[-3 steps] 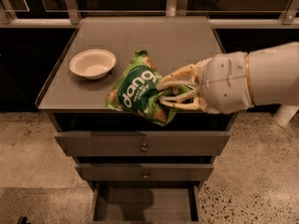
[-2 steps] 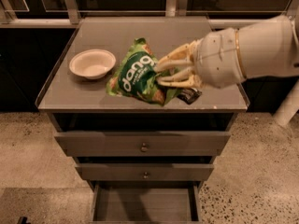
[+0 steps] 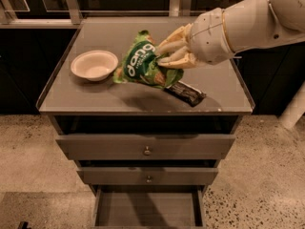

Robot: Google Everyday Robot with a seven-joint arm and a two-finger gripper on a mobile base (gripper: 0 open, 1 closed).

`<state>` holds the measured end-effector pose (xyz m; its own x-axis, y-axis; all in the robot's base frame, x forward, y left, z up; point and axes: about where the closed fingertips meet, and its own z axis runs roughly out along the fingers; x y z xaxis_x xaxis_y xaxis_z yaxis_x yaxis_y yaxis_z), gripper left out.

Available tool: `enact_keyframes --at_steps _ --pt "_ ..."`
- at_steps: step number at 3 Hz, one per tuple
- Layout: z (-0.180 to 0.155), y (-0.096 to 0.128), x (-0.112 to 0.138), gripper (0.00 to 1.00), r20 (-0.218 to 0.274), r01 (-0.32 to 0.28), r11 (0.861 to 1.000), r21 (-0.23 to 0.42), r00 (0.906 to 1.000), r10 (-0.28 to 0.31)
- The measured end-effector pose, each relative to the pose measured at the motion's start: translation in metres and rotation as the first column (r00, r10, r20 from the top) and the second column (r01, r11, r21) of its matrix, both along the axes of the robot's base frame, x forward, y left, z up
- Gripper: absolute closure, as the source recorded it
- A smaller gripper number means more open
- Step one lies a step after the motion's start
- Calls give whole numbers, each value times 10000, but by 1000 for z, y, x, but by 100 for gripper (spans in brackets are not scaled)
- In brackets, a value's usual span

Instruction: Pick green rice chip bag from bottom drawer and place on counter

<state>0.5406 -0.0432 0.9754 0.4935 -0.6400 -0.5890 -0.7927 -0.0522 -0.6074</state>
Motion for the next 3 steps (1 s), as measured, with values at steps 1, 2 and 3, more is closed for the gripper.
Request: enact_keyframes --at_steps 1,2,3 --pt "-9 -2 23 100 -175 200 9998 74 9996 -199" --pt "-8 -6 40 100 -116 496 9988 -1 9987 -496" --pt "-9 -11 55 100 -146 806 9967 -130 9966 -808"
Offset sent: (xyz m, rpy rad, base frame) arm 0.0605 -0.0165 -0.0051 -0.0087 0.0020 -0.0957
